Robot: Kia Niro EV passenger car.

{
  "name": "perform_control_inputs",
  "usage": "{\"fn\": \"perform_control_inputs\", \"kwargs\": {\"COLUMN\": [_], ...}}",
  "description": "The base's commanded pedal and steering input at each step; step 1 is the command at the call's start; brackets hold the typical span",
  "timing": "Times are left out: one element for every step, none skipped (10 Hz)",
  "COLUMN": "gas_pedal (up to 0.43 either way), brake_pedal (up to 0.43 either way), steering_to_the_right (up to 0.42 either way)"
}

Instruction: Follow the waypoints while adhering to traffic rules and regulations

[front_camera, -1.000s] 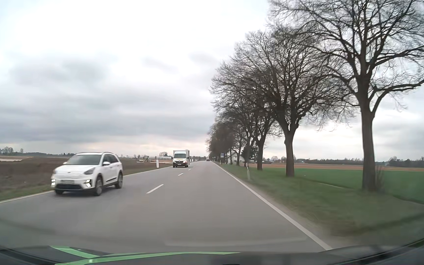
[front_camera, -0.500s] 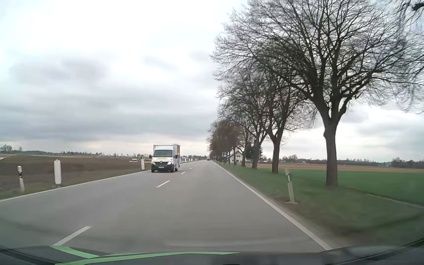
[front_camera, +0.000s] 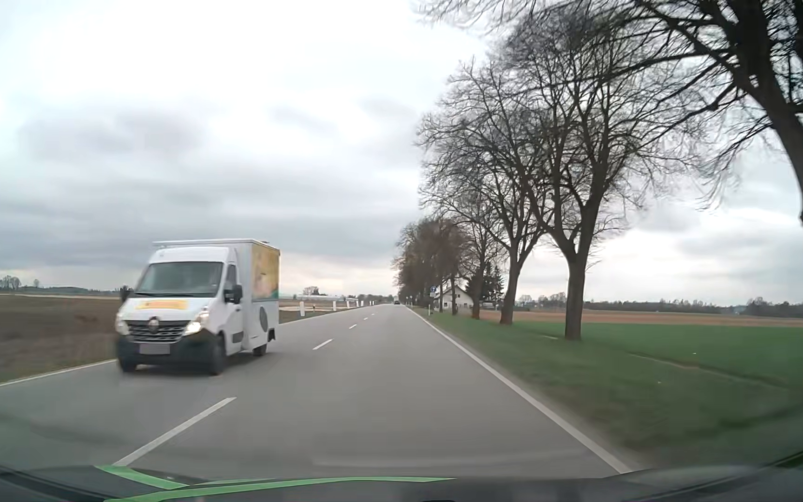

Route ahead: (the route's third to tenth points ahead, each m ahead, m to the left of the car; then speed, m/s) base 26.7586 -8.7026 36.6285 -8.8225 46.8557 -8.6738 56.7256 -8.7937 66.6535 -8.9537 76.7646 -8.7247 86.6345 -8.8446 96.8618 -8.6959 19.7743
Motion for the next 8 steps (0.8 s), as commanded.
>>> {"fn": "perform_control_inputs", "kwargs": {"gas_pedal": [0.138, 0.138, 0.138, 0.138, 0.138, 0.138, 0.138, 0.138], "brake_pedal": [0.000, 0.000, 0.000, 0.000, 0.000, 0.000, 0.000, 0.000], "steering_to_the_right": [0.000, 0.000, 0.001, 0.001, 0.002, 0.003, 0.003, 0.003]}}
